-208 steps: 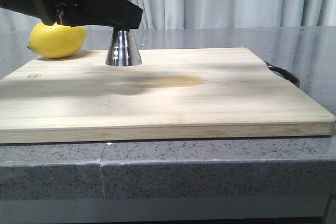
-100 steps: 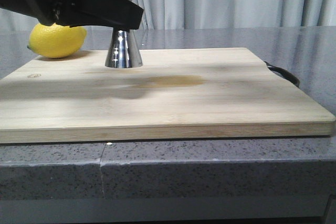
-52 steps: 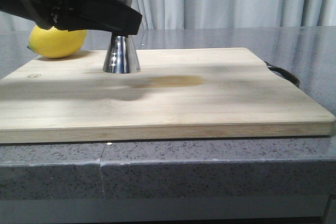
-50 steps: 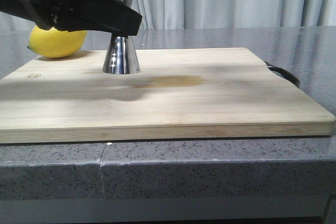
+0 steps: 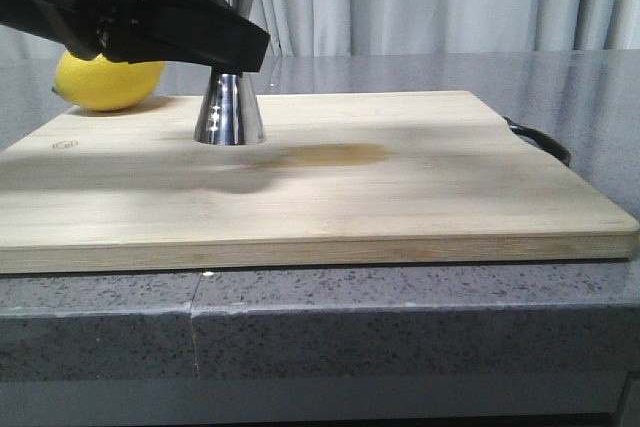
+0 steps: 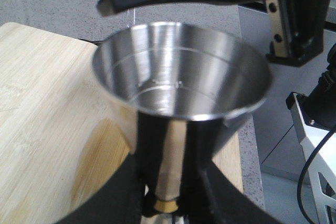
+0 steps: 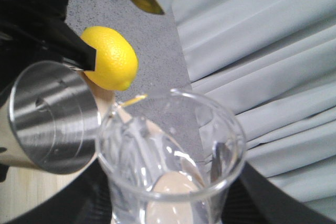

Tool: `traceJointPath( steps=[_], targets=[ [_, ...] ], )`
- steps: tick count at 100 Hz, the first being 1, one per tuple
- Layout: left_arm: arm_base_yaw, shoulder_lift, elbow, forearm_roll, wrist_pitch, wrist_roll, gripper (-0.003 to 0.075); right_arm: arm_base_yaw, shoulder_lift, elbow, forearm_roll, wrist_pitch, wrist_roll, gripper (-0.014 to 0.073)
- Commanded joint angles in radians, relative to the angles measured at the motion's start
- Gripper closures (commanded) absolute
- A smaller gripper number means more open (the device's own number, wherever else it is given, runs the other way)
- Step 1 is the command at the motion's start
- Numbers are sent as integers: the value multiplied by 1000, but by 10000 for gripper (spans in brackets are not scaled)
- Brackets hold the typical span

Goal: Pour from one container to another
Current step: 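Tilt the beaker with the right gripper, pouring liquid into the held jigger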

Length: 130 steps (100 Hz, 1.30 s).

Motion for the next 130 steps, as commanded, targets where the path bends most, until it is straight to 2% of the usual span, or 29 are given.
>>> traceJointPath(
  steps=[1, 90, 130],
  targets=[
    [-9, -36, -30, -67, 84, -13, 740, 2, -39, -37, -19, -47, -3, 413],
    [-12, -36, -30, -42, 118, -15, 740, 2, -39, -37, -234, -45, -3, 413],
    [-12, -36, -30, -41, 118, -17, 740, 2, -39, -37, -272, -45, -3, 413]
  ],
)
